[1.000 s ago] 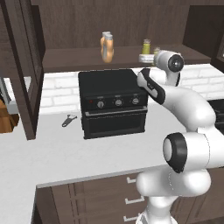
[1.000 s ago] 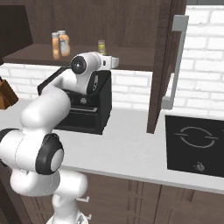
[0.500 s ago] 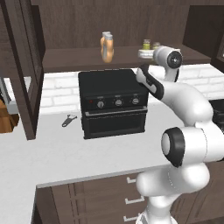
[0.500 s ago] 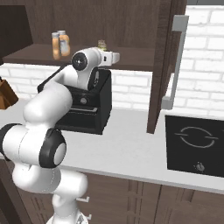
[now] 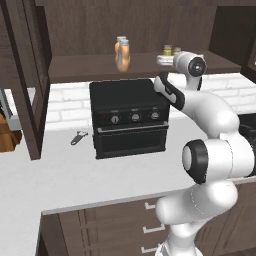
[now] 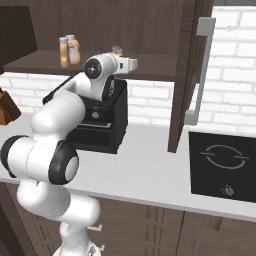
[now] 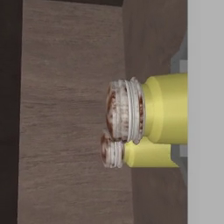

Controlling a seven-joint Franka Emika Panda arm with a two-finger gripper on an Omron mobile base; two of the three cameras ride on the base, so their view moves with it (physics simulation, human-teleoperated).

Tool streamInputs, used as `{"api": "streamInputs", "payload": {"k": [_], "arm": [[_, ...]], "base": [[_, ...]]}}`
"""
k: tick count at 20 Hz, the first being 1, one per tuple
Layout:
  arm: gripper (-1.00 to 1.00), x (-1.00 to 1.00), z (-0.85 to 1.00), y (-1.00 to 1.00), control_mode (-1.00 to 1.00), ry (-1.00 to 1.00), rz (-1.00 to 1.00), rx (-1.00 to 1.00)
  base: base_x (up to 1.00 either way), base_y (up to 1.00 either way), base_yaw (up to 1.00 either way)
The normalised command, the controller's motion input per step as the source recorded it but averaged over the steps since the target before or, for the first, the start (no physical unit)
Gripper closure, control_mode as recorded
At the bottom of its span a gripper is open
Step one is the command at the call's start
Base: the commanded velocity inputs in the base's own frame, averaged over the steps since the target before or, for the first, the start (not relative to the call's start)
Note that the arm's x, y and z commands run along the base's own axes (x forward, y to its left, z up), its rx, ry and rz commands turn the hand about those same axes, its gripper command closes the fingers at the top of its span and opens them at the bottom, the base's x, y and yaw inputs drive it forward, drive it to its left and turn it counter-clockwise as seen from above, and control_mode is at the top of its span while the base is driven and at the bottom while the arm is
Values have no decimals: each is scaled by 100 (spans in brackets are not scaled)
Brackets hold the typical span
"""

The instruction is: Put the shaker and condiment bottle from the counter next to their counterparts in the cabinet.

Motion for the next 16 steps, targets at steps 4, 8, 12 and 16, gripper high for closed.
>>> {"api": "streamInputs", "payload": {"k": [4, 8, 12, 16], "arm": [[100, 43, -24, 0, -100, -2, 0, 0], [100, 35, -28, 0, -100, -6, 0, 0], [-100, 19, -29, 0, -100, -8, 0, 0], [-100, 1, -17, -3, -100, -2, 0, 0]], "base": [[0, 0, 0], [0, 0, 0], [0, 0, 0], [0, 0, 0]]}}
